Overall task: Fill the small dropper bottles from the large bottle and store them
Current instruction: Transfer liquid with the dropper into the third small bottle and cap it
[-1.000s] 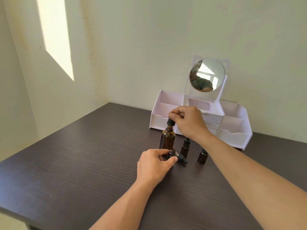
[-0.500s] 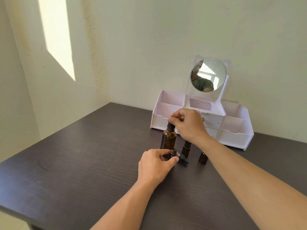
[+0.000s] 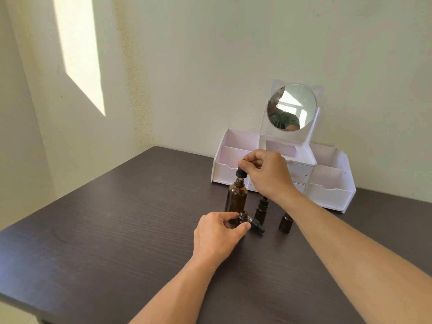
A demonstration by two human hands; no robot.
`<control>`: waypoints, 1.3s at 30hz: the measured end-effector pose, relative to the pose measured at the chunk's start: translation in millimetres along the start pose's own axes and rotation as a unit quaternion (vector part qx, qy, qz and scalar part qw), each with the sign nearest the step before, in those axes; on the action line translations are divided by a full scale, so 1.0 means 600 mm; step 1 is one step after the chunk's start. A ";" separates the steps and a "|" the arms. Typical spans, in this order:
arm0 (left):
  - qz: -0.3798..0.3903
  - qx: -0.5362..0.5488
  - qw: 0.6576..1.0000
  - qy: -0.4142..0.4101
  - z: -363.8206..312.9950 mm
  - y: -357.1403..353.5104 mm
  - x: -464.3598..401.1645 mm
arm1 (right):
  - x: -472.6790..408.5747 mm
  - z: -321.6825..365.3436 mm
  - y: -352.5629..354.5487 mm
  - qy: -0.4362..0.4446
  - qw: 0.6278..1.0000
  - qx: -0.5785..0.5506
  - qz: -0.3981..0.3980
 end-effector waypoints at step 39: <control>0.000 0.004 1.000 0.001 0.007 -0.006 -0.002 | 0.039 0.023 0.066 0.043 0.998 -0.044 -0.024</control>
Point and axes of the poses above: each hand's wrist, its own x-axis away from the middle knuckle, its own y-axis out of the back of the hand, z = x × y, the point moved 4 cm from there along -x, towards the middle knuckle, and after that the axes turned 12 degrees about -z, right-handed, at the moved point
